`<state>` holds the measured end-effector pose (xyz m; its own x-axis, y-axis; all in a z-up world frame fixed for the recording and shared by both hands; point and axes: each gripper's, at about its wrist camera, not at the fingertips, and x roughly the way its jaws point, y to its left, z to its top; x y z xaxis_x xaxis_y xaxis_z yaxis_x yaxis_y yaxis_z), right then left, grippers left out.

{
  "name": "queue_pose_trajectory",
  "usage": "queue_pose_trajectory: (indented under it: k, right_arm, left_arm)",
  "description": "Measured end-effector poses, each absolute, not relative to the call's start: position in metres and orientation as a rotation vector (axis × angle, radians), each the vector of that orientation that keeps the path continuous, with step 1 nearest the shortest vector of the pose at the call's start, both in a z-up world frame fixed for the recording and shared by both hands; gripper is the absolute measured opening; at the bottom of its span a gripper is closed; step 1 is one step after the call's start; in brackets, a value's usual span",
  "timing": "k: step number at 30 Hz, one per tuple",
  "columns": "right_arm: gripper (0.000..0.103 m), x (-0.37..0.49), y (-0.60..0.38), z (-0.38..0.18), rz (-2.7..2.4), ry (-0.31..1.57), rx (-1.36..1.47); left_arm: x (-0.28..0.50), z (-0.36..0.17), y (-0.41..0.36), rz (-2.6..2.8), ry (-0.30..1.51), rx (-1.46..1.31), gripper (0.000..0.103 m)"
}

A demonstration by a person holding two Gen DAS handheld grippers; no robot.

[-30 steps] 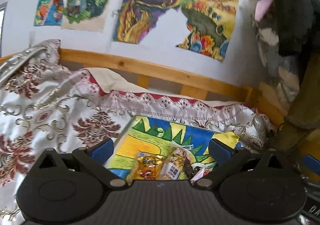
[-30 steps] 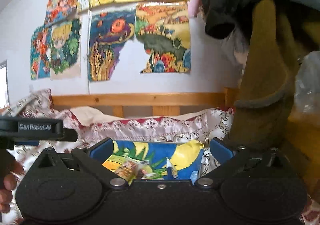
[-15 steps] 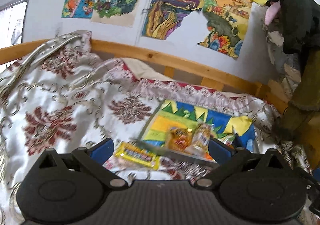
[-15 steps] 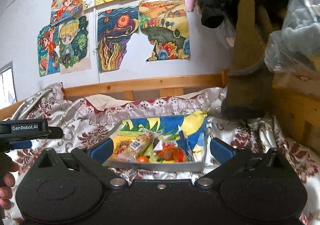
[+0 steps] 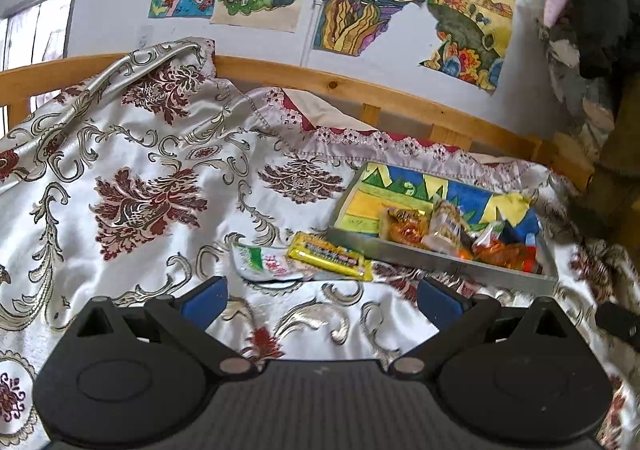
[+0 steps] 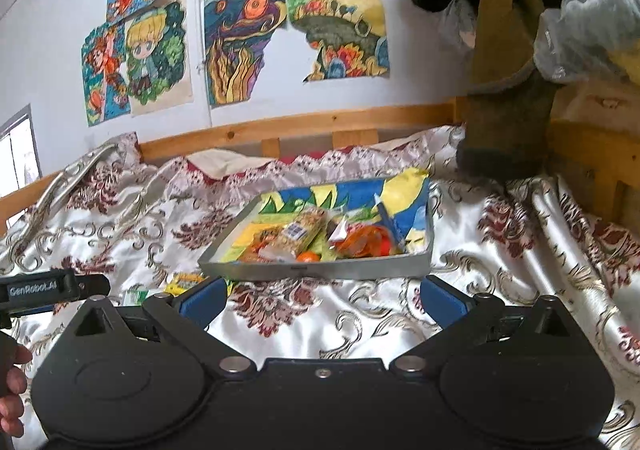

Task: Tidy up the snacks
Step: 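Lift both tools back from the tray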

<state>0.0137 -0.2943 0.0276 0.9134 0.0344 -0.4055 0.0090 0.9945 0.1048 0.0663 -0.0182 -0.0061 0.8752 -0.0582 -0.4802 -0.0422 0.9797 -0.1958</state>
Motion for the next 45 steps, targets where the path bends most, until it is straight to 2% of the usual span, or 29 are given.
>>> queue_pose_trajectory:
  k: [18,45]
  right_arm:
    - [0.102,0.034,-0.270,-0.004,0.050,0.513,0.054]
    - [0.102,0.050,-0.261,-0.021,0.068,0.558,0.061]
  left_arm:
    - [0.074,-0.036,-0.019,-0.019,0.547,-0.122,0.103]
    - [0.109,-0.037,-0.007,-0.013,0.526,-0.081,0.103]
